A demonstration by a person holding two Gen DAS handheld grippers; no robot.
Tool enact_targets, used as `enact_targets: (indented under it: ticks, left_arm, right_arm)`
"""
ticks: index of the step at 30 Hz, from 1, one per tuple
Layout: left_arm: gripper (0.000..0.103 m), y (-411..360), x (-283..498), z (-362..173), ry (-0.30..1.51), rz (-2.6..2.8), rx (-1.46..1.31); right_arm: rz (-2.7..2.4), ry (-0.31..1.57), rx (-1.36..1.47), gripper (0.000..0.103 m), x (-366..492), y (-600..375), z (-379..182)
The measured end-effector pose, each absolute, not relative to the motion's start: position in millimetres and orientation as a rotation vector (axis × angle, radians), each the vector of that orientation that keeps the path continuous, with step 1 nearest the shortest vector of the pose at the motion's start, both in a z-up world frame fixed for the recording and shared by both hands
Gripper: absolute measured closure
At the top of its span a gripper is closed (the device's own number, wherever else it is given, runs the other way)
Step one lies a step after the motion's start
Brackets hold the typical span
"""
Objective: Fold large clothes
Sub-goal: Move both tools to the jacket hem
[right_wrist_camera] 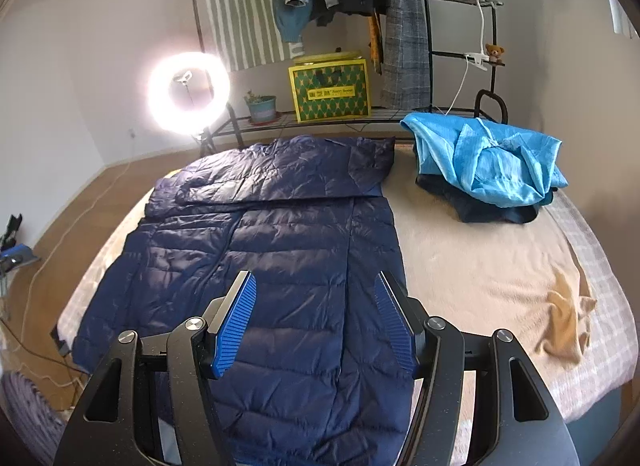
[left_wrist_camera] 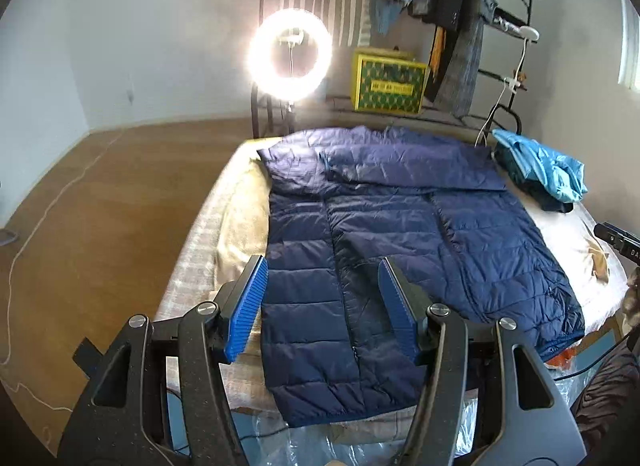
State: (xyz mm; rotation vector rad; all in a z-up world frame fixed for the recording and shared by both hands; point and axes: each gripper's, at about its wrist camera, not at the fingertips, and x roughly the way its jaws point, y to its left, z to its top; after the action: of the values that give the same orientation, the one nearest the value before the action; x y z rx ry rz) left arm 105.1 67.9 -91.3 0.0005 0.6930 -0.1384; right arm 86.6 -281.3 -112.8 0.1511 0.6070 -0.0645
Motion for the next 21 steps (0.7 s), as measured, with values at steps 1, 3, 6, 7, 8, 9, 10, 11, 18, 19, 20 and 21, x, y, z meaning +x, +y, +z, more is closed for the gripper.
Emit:
enact_targets:
  ticks: [1, 3, 6, 7, 8, 9, 10, 11, 18, 19, 20, 21]
  left_arm:
    - [0.043, 68, 99, -87, 0.678, -0.142, 0.001]
    - [0.043, 67, 90, -82, 0.662, -0.149, 0.003]
    - [0.043, 67, 82, -80, 0.65, -0.162, 0.01]
    - [0.042, 67, 82, -81, 0.651, -0.167, 0.009]
    - [0.041, 67, 82, -83, 0.658, -0.174, 0.008]
    - [0.038, 68, 82, -86, 0.666, -0.178, 0.004]
    - [0.038, 71, 84, -90, 0.679, -0.184, -0.008]
    - [0.037, 75, 86, -96, 0.701, -0.191, -0.03]
    - [0.036, 109, 117, -158, 0.916, -0.214, -0.189]
    - [0.036, 113, 121, -168, 0.95, -0.21, -0.209]
    - [0.036, 119, 126, -180, 0.985, -0.192, -0.229]
    - [0.036, 124, 130, -191, 1.015, -0.185, -0.257]
  right_arm:
    - [-0.056, 0.611, 0.156, 0.042, 84, -281, -110]
    - [-0.046, 0.62, 0.157, 0.042, 80, -281, -106]
    - [-0.06, 0.623, 0.14, 0.042, 74, -278, -102]
    - [-0.067, 0.63, 0.136, 0.042, 72, -278, -102]
    - [-0.07, 0.638, 0.134, 0.04, 71, -278, -103]
    - [-0.07, 0.648, 0.135, 0.038, 69, -279, -105]
    - [-0.076, 0.662, 0.137, 0.033, 68, -280, -107]
    - [-0.086, 0.684, 0.144, 0.032, 68, -284, -111]
    - [-0.079, 0.813, 0.206, 0.032, 66, -322, -138]
    - [-0.082, 0.832, 0.22, 0.032, 68, -329, -144]
    - [-0.08, 0.857, 0.242, 0.031, 70, -336, -151]
    - [-0.078, 0.881, 0.265, 0.031, 71, -341, -158]
